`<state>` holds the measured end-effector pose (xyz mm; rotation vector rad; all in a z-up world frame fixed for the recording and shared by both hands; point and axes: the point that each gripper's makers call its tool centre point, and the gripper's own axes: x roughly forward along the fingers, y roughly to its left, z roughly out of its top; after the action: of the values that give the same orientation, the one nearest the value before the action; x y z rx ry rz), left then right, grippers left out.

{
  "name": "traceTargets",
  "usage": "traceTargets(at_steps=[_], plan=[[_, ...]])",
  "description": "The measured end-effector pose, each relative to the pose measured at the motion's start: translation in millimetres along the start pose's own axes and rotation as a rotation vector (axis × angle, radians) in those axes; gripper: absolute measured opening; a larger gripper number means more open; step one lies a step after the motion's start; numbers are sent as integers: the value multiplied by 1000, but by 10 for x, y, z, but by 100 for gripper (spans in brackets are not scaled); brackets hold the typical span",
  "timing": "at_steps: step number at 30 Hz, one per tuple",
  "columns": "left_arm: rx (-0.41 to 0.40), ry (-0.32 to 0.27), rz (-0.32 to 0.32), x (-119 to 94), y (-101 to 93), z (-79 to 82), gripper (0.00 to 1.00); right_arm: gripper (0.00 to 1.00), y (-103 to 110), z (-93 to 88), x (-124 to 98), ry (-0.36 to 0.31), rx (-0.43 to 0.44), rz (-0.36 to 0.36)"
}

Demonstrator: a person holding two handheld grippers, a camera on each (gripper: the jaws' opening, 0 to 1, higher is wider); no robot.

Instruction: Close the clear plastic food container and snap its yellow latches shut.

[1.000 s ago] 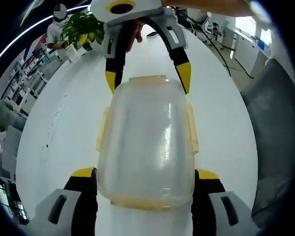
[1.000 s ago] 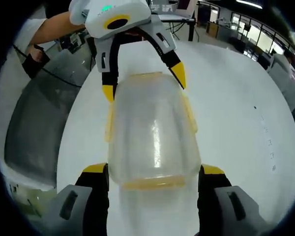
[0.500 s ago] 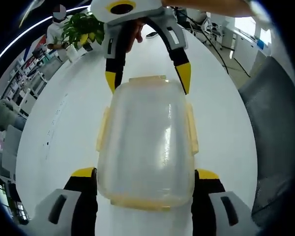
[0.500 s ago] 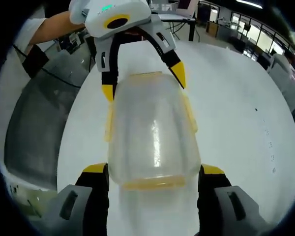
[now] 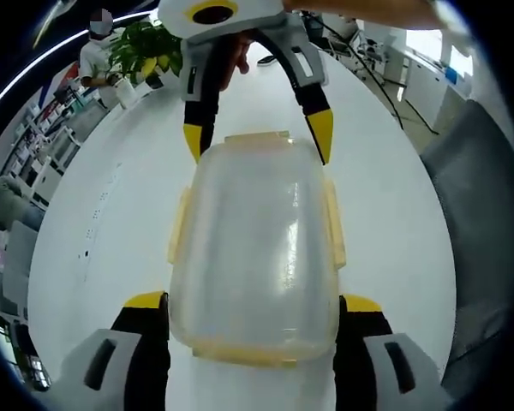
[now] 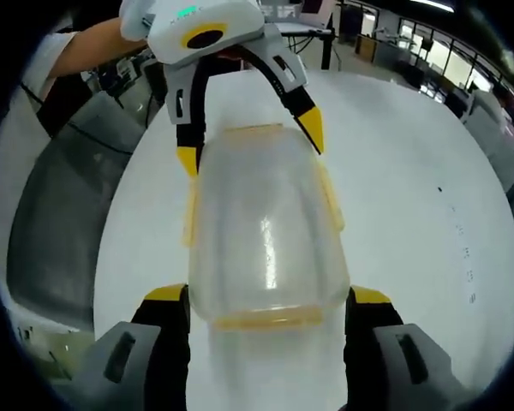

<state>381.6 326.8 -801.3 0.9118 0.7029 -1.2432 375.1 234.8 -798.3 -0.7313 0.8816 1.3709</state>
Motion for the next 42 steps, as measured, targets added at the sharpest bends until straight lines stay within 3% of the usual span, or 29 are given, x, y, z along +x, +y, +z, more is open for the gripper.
traceTargets(at_steps=[17,42], plan=[[3,-3,-3,70,365,-28,76,71,-333,41,-2,0,4,-7],[1,-39,-4,133,600,9,76,71,-610,57,-13,-14,12,-16]])
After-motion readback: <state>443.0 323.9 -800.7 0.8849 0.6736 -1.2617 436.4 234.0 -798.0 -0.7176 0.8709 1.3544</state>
